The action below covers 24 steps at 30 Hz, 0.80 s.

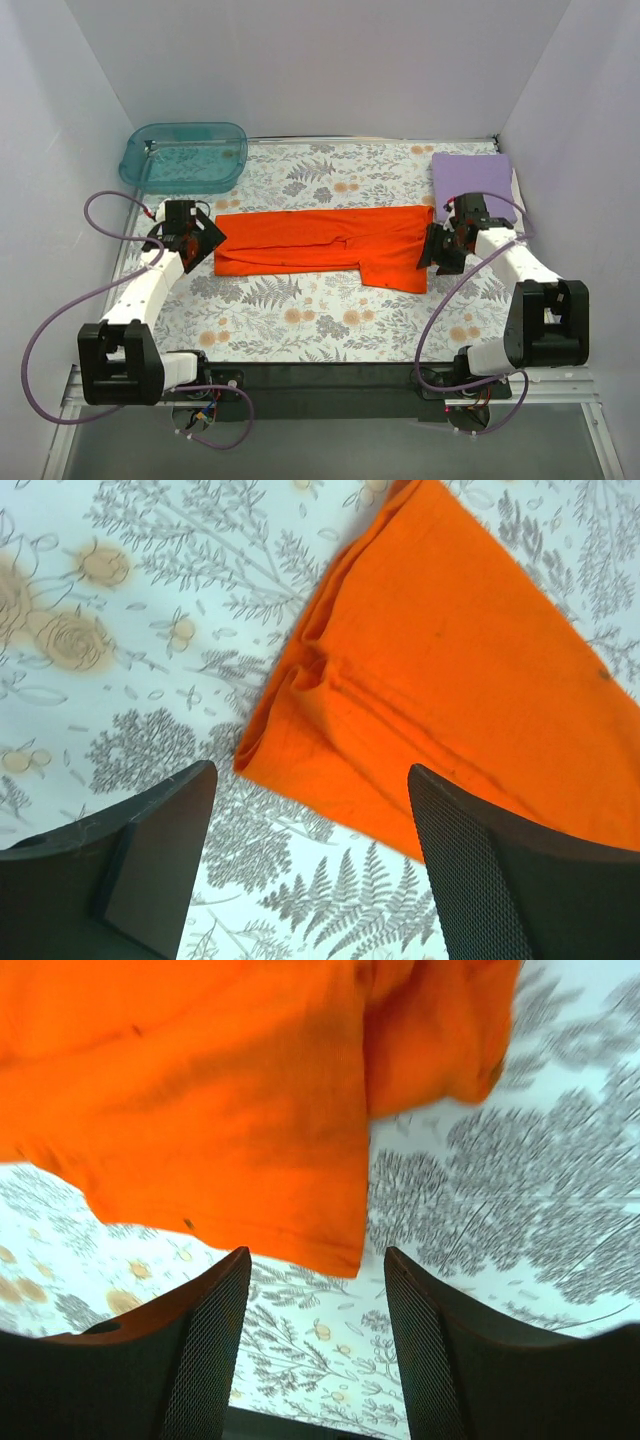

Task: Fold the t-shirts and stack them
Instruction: Fold the tshirt

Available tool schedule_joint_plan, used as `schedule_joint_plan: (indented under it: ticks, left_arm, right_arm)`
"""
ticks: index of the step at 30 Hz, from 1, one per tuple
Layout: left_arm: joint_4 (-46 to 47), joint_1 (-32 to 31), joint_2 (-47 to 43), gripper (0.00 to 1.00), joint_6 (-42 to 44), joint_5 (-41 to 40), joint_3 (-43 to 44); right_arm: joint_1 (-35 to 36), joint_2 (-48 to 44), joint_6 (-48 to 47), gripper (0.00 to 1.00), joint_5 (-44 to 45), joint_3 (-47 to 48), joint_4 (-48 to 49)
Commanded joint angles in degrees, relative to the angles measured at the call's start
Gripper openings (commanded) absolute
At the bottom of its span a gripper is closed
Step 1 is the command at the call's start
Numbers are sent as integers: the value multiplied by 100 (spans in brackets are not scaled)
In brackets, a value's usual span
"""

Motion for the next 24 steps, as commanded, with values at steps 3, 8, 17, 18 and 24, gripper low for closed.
schedule_joint_plan:
  ticks: [3,8,17,18,24]
  left_arm:
    - [-369,-2,-696,72,109,121,-480]
    - [-492,-2,-1013,72,74,157,-718]
    - [-588,-2,-1180,72,-14,253,-824]
    - [-606,-2,-1180,72,-23,262,-815]
    - [-632,-2,-1171,72,-58,306,-780]
  right_arm:
    - [261,-327,229,54,20,-693,222]
    - [394,-283,379,54,91,-1054,537]
    - [657,174,502,46,126,-1151,854]
    - [666,191,511,42,143,-1142,872]
    - [684,156,458,2,222,-791,758]
